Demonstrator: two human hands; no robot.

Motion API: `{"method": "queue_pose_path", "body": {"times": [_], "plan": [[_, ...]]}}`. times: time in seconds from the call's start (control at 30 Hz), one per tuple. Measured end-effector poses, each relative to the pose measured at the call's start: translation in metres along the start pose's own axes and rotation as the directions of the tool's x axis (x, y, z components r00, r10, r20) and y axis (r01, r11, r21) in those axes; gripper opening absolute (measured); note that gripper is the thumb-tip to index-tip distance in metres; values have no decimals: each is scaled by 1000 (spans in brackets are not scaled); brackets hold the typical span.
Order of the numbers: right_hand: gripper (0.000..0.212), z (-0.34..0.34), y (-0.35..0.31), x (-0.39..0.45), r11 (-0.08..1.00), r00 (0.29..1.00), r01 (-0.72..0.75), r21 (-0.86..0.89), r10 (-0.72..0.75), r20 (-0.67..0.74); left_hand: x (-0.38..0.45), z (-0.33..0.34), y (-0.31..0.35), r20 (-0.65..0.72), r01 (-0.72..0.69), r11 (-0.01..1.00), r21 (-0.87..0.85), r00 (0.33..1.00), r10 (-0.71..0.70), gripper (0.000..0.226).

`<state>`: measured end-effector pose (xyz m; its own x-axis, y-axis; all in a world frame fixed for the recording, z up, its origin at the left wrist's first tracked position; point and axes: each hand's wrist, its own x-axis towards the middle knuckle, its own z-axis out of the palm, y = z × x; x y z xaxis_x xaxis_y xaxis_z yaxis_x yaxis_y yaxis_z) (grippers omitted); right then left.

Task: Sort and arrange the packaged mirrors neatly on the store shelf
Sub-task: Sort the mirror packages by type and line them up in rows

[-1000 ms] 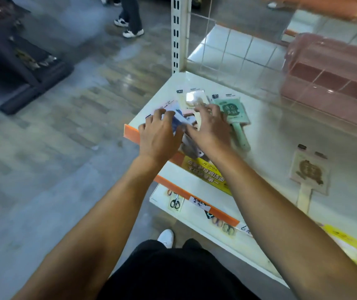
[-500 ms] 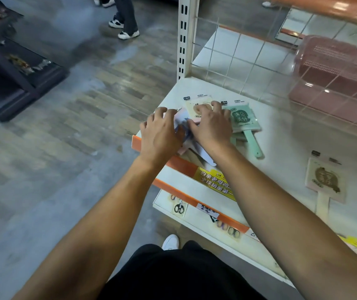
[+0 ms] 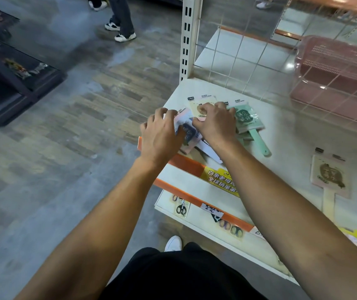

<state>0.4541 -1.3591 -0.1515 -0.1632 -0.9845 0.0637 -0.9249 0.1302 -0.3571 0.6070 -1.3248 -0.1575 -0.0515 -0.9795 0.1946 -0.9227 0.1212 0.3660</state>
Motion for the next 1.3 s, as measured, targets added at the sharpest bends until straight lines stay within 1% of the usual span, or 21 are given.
{"method": "queue_pose_path", "body": {"times": [0.2,0.37,0.5,0.6,0.77,0.9,1.07,1.2,1.3], "plan": [[45,-8,3,-14,1000,996,-2,21,4,-90,0,-5,10,-9,-12,999,-33,1000,11,43],[42,-25,21,-26,994,982,-63,89,77,-171,1,-2,36,12,-88,993,-84,996,89,45],[43,-40,51,-36,987,970,-140,81,153,-188,-3,7,68,31,-157,980,-126,986,162,44],[41,-55,77,-50,970,950,-222,99,238,-202,-6,14,96,58,-212,967,-139,973,222,44],[43,-78,117,-76,941,915,-336,42,337,-221,-13,28,141,93,-300,941,-155,944,316,44],[41,-80,143,-90,905,875,-416,86,424,-232,-19,40,166,128,-337,928,-162,925,358,42],[43,-74,158,-101,888,859,-451,90,460,-224,-25,48,181,141,-384,904,-188,900,412,42],[44,-70,162,-105,885,856,-459,73,463,-232,-25,50,187,172,-379,905,-192,895,411,42],[44,-68,161,-106,881,857,-472,44,470,-213,-25,52,188,179,-383,907,-174,894,411,42]]}}
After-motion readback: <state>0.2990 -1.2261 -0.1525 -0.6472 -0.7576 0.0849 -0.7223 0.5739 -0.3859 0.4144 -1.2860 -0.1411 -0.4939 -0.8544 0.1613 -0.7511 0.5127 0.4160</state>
